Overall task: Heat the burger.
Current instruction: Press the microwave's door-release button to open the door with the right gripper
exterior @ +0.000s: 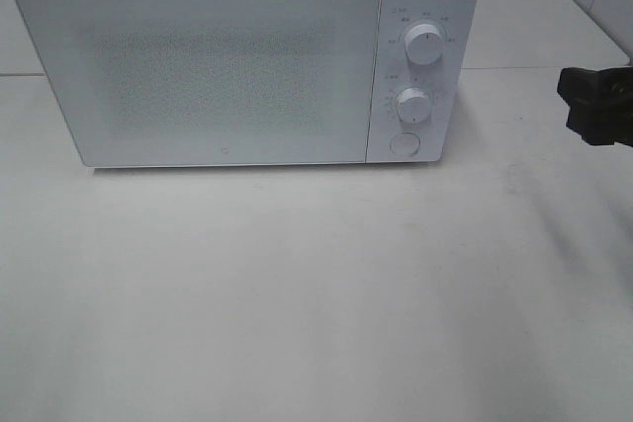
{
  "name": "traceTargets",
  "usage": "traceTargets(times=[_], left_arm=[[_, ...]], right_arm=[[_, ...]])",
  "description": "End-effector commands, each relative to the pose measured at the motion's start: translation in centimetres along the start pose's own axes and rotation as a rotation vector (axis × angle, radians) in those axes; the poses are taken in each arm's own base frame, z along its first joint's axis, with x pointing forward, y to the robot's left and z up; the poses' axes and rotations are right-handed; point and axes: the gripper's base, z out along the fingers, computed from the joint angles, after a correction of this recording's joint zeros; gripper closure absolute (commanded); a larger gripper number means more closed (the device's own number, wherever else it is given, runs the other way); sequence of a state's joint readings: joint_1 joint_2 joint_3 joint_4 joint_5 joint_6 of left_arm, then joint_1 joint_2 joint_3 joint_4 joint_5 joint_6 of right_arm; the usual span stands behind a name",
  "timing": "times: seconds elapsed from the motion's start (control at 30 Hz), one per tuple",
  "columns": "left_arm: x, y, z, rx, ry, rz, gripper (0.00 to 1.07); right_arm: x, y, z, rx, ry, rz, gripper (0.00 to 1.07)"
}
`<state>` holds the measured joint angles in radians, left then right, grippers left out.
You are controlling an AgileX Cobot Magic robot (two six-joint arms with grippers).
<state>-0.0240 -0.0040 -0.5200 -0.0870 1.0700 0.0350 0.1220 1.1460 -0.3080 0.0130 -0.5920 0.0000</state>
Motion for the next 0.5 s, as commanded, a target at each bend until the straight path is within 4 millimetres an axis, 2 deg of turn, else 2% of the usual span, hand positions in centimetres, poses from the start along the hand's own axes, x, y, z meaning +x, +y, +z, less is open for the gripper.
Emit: traceTargets(times=[0.03,0.23,0.37,0.43,0.5], left_arm=[[0.1,0.0,0.0,0.002,-0.007,-0.005,0.07],[0.1,0.0,0.0,0.002,-0.007,-0.005,0.07],[0.1,0.0,0.0,0.002,-0.007,-0.005,0.07],[0.1,0.0,0.0,0.002,-0.007,-0.005,0.07],[0.1,0.0,0.0,0.002,-0.007,-0.005,0.07]], right_arm=[[0.3,-0.2,0.5,0.023,-0.072,-0.037,0.31],[1.7,-0.6,1.3,0.082,-0.095,-0.018,0.31],[2.4,0.0,1.7,0.093,-0.099,-0.039,0.31],[3.6,1.2,2.3,0.097,-0.075,-0.057,0.31],[3.8,1.4,2.4,0.101,-0.076,-0.055,0.31]])
